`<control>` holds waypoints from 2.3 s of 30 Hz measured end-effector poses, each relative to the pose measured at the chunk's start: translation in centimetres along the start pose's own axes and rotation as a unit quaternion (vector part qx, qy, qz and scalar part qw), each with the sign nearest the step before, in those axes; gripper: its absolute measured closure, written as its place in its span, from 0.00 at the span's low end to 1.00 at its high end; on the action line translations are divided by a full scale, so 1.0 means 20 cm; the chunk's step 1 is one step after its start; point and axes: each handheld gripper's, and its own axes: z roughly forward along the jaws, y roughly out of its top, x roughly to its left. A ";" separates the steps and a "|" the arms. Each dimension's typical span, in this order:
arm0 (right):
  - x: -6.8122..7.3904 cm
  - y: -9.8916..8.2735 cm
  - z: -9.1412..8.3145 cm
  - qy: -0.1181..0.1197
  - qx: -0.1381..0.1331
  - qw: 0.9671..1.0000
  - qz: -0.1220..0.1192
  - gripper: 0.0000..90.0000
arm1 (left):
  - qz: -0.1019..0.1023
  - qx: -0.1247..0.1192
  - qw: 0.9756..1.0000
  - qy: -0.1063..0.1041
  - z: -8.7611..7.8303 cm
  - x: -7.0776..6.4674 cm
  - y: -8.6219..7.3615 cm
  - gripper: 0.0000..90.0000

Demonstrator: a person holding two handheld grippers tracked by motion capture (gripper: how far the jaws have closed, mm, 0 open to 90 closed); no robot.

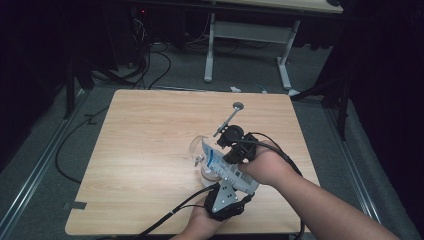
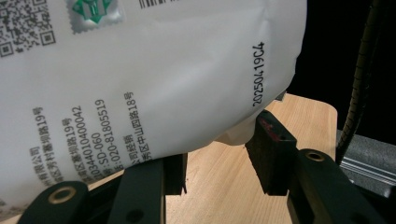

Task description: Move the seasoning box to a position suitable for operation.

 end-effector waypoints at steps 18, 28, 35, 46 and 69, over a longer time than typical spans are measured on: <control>0.00 0.00 0.00 0.001 0.000 1.000 0.000 1.00 | 0.000 -0.002 1.000 0.000 0.00 0.00 0.00 0.67; 0.01 0.01 0.01 0.001 0.002 1.000 -0.001 1.00 | 0.000 -0.002 1.000 0.000 -0.01 0.00 0.00 0.67; 0.01 0.00 0.00 0.001 -0.001 1.000 -0.002 1.00 | 0.001 -0.003 1.000 0.000 0.00 -0.01 0.00 0.67; 0.00 0.01 -0.01 -0.002 -0.003 1.000 -0.005 1.00 | 0.000 -0.005 1.000 0.001 -0.01 0.00 0.01 0.67; 0.00 0.01 0.00 0.000 -0.005 1.000 -0.004 1.00 | 0.001 -0.005 1.000 0.002 0.00 0.00 0.02 0.67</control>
